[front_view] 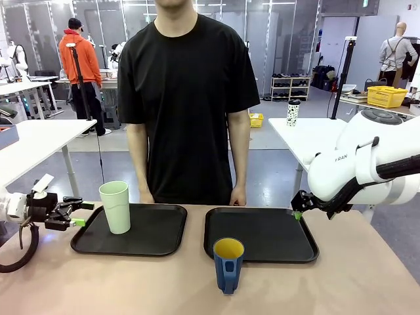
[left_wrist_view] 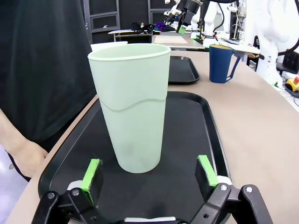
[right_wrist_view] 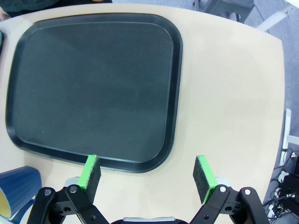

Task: Sort and store the cups by type.
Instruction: Pick up the Handle plastic cup and place it into the empty Flat Tray.

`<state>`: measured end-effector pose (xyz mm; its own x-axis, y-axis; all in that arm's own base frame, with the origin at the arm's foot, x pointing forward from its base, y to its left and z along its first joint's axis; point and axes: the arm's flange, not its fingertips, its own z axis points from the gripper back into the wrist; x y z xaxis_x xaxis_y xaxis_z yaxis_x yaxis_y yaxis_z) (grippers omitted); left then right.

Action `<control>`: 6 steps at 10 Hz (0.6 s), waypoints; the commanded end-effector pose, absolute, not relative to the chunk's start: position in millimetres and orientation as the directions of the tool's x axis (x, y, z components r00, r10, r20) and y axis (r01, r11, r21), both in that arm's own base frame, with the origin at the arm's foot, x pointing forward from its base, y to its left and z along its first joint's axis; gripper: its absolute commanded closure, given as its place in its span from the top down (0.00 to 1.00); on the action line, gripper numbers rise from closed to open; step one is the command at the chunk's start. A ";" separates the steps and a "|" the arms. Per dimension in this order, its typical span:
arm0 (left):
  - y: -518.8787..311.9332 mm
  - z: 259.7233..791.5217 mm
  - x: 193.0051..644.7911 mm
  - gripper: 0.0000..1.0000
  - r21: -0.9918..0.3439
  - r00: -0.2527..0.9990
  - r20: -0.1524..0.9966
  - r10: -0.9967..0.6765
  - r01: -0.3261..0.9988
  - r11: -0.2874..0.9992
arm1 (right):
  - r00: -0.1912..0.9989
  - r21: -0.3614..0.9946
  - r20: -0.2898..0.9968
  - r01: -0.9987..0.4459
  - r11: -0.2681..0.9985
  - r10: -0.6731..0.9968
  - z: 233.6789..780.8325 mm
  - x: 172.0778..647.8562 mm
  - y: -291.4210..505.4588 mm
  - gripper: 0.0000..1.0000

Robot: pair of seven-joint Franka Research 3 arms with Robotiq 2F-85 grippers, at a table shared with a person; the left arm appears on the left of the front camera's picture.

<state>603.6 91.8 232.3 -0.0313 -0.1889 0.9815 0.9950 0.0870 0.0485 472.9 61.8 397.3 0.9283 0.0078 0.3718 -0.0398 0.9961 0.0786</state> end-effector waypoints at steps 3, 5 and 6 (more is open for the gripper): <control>91.5 232.4 606.0 1.00 0.050 -0.034 0.981 -0.190 0.995 0.081 | 0.928 0.082 0.372 -0.037 0.996 0.004 396.6 472.7 61.2 1.00; 91.5 232.4 606.0 1.00 0.050 -0.034 0.981 -0.190 0.995 0.081 | 0.928 0.082 0.372 -0.037 0.996 0.004 396.6 472.7 61.2 1.00; 91.5 232.4 606.0 1.00 0.050 -0.034 0.981 -0.190 0.995 0.081 | 0.928 0.082 0.372 -0.037 0.996 0.004 396.6 472.7 61.2 1.00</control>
